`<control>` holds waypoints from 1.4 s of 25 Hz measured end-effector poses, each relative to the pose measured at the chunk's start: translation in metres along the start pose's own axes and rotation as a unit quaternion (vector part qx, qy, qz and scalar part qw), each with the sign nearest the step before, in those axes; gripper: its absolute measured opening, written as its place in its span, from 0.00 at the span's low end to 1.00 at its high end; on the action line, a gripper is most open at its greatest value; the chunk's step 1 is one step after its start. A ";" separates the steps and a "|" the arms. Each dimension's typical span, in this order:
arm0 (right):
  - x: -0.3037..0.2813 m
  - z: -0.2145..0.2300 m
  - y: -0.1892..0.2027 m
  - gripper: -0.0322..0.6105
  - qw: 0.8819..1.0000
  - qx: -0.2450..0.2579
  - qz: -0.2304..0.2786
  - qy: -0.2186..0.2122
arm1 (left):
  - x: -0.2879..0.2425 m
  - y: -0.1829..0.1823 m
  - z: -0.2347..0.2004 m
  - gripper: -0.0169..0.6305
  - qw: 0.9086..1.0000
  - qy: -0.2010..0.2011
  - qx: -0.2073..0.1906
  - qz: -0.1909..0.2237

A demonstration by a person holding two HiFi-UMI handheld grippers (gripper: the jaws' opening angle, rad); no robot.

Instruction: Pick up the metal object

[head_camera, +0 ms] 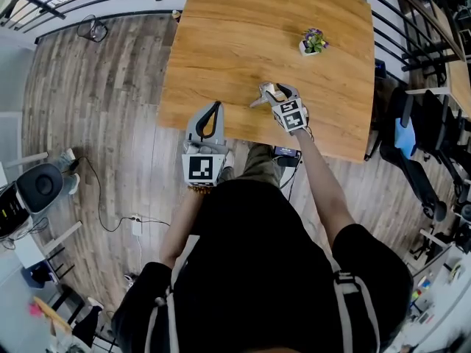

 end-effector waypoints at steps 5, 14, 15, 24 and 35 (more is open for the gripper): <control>-0.009 0.004 0.007 0.41 1.000 -0.025 -0.018 0.004 | -0.001 0.003 -0.001 0.04 1.000 -0.002 0.000 -0.006; -0.022 0.005 0.026 0.47 0.998 -0.041 -0.049 -0.013 | 0.002 0.007 0.004 0.04 1.000 -0.008 0.000 -0.016; -0.024 0.005 0.028 0.47 0.998 -0.044 -0.052 -0.013 | 0.003 0.007 0.003 0.04 1.000 -0.008 -0.003 -0.017; -0.041 0.004 0.041 0.51 0.995 -0.062 -0.078 -0.004 | 0.005 0.011 0.004 0.04 1.000 -0.010 -0.002 -0.030; -0.060 0.003 0.053 0.53 0.990 -0.086 -0.111 0.011 | 0.008 0.013 0.003 0.04 0.999 -0.007 -0.009 -0.033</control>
Point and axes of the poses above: the fingertips, and each gripper's own axes: x backward along the fingers, z to its right, y out of its underside, the point moved 10 cm from there along x, backward along the fingers, and after that the axes turned 13 degrees about z, right-handed, at the moved point
